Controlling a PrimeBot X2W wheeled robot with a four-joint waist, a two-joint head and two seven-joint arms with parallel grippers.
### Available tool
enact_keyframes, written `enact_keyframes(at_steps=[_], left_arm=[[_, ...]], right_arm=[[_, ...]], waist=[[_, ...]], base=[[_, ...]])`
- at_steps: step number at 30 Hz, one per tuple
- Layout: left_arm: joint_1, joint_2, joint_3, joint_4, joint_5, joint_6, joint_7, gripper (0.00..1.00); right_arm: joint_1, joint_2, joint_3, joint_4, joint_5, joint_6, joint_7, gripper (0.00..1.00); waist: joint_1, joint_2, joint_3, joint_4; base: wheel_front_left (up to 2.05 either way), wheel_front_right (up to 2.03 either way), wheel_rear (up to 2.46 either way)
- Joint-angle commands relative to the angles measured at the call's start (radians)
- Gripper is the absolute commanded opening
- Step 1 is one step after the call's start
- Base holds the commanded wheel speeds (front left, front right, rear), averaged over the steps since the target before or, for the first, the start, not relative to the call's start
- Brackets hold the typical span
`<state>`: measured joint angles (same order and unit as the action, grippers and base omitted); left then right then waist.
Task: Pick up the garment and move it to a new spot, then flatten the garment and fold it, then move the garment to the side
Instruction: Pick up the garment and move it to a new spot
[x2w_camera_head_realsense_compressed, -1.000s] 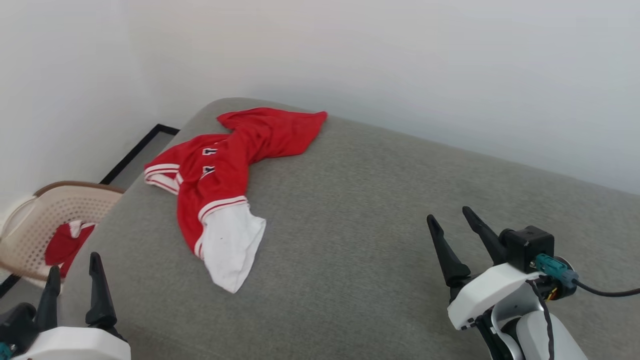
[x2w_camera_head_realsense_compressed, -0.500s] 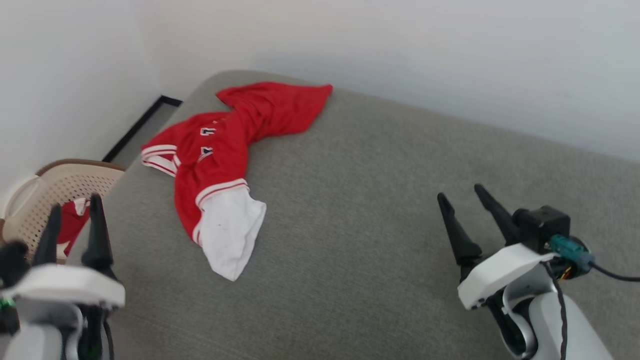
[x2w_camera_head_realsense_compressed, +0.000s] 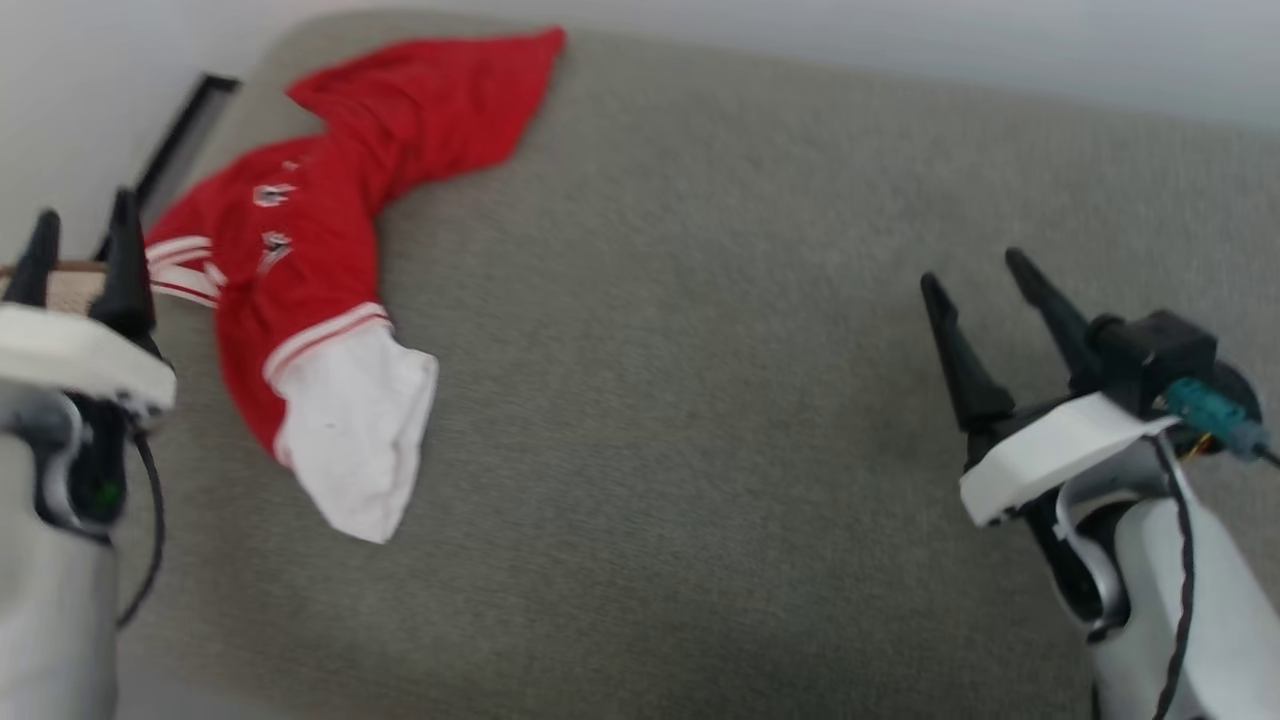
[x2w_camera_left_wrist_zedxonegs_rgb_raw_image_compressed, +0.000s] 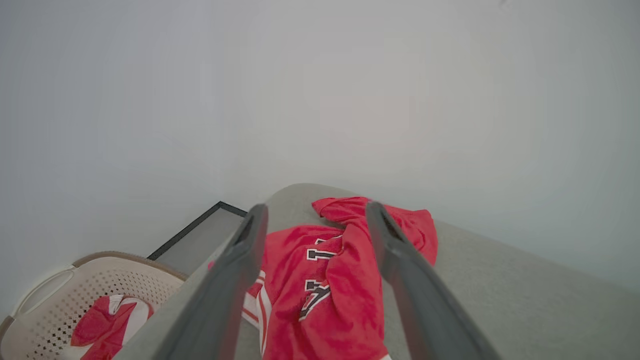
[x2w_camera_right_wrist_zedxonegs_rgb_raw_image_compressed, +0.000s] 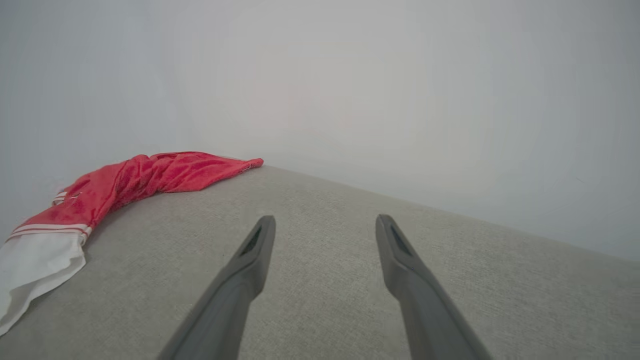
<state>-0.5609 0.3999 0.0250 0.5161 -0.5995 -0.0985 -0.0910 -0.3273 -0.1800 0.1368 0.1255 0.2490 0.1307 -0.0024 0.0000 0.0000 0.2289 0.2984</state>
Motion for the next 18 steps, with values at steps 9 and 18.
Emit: enact_keyframes(at_steps=[9, 18], left_arm=[[-0.272, 0.064, -0.026, 0.312, -0.063, -0.026, 0.088, 1.00], [-0.436, 0.066, -0.063, 0.553, -0.117, -0.032, 0.261, 1.00]], right_arm=[[-0.070, -0.040, 0.009, -0.080, -0.023, 0.000, 0.035, 1.00], [-0.077, -0.063, -0.010, -0.148, -0.026, 0.000, 0.069, 1.00]], waist=[[0.0000, 0.0000, 0.218, -0.112], [0.0000, 0.0000, 0.317, -0.137]], base=[[0.00, 0.00, 0.00], [0.00, 0.00, 0.00]])
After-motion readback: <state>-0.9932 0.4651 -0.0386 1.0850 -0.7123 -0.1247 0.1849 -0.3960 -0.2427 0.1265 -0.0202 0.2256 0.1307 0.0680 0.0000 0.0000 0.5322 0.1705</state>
